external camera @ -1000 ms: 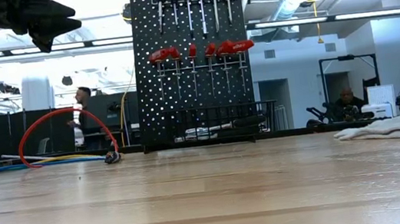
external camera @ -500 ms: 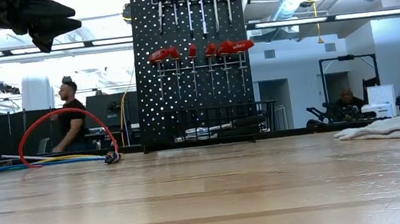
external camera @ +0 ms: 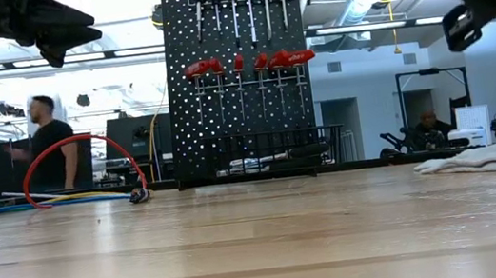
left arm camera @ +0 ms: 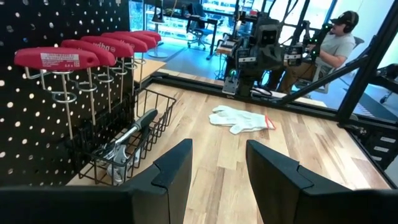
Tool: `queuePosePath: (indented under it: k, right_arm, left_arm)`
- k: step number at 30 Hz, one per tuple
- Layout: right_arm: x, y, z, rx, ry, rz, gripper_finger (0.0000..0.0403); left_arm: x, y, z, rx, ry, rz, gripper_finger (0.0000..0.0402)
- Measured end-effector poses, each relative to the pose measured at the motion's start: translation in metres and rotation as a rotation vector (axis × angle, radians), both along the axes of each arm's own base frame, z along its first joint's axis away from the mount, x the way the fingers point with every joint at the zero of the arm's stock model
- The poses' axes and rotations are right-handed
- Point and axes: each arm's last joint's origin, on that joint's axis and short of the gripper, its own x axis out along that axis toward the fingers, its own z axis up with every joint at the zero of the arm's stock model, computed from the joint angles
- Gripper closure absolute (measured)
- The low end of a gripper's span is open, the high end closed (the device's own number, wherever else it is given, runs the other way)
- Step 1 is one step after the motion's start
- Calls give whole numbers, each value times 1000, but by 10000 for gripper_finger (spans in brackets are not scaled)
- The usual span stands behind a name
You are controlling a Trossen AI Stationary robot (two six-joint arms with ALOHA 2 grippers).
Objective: Hang tools onto peg board
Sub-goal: Return to Home Position
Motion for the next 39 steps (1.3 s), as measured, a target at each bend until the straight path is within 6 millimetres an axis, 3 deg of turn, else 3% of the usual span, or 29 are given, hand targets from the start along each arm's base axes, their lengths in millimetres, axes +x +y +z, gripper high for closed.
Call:
queuePosePath:
  k: [9, 15, 17, 21, 24, 29, 39]
  right_arm:
    - [2, -6, -12, -18, 110, -63, 392]
    - [3, -6, -13, -16, 116, -69, 392]
    - [3, -8, -10, 142, 107, -102, 392]
    - [2, -12, -1, 665, 46, -156, 392]
    - [1, -12, 1, 849, 40, -115, 392]
    - [2, -12, -1, 905, 74, -116, 391]
    - [2, -12, -7, 895, 130, -142, 391]
  left_arm:
    - [-7, -2, -4, 7, 4, -3, 256]
    - [-14, -5, -42, 11, -84, -4, 256]
    - [-16, -5, -55, 10, -117, -14, 256]
    - [-7, -5, -72, 9, -126, -55, 256]
    - [-3, -6, -78, 26, -186, -63, 256]
    - [0, -9, -85, 33, -240, -81, 256]
    - [3, -17, -94, 44, -151, -78, 256]
